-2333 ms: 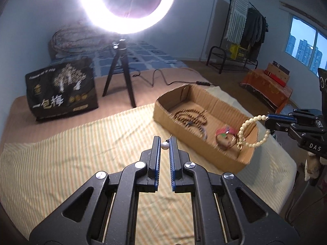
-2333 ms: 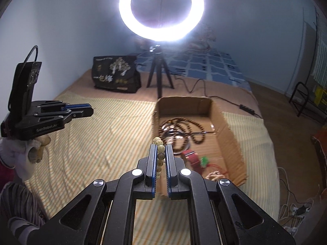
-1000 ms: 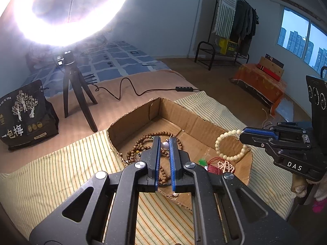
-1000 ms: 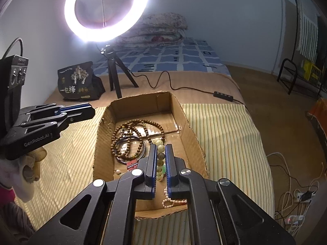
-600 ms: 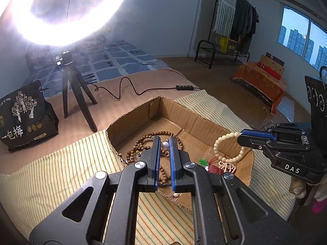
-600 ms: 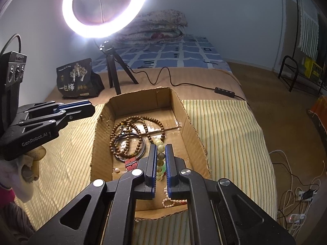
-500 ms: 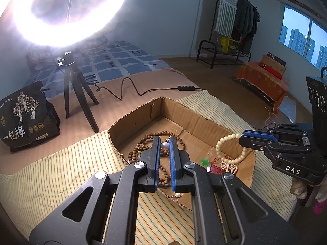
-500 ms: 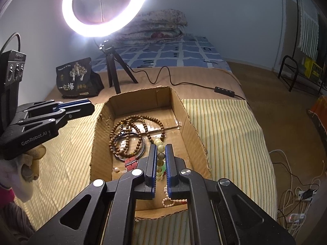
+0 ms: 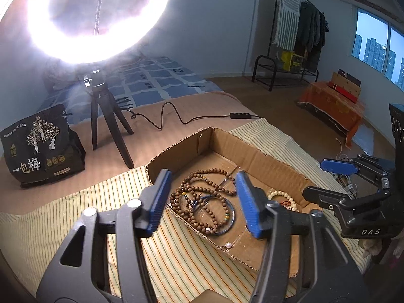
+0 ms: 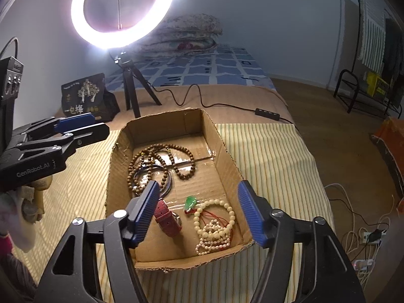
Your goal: Organize jewelry
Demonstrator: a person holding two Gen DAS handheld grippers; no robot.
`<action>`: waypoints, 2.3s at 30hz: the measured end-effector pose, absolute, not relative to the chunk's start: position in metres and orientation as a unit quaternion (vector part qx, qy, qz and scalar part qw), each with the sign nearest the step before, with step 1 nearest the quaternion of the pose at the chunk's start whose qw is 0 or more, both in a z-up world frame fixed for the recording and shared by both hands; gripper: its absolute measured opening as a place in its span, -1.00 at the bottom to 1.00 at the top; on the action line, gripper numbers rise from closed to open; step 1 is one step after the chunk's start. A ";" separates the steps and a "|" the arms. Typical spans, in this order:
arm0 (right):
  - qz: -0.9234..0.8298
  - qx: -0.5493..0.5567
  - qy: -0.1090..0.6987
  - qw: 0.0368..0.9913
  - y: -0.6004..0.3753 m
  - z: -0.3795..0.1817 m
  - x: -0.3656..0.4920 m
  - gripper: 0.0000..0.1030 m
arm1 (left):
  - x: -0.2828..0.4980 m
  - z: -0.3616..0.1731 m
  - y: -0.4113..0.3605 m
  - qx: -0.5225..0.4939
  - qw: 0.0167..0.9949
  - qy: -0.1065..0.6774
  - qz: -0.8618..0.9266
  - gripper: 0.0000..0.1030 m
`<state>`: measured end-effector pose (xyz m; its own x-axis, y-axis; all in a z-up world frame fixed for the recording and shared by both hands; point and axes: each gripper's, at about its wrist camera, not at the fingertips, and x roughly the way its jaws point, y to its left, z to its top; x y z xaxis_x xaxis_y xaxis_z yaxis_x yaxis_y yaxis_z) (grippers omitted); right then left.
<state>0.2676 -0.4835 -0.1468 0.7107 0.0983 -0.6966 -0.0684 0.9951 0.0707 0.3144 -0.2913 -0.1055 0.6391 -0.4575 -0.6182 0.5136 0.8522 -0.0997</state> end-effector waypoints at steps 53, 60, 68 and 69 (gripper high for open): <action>-0.017 -0.014 0.289 0.957 -0.408 -0.033 0.181 0.56 | 0.190 0.000 -0.178 0.046 0.942 0.233 -0.236 0.71; -0.017 -0.002 0.278 0.960 -0.398 -0.027 0.169 0.56 | 0.175 0.003 -0.164 0.044 0.944 0.233 -0.231 0.73; -0.027 -0.005 0.266 0.964 -0.390 -0.032 0.158 0.57 | 0.162 0.000 -0.161 0.052 0.944 0.230 -0.230 0.74; -0.029 -0.005 0.267 0.963 -0.390 -0.034 0.158 0.57 | 0.160 0.000 -0.162 0.054 0.944 0.229 -0.231 0.74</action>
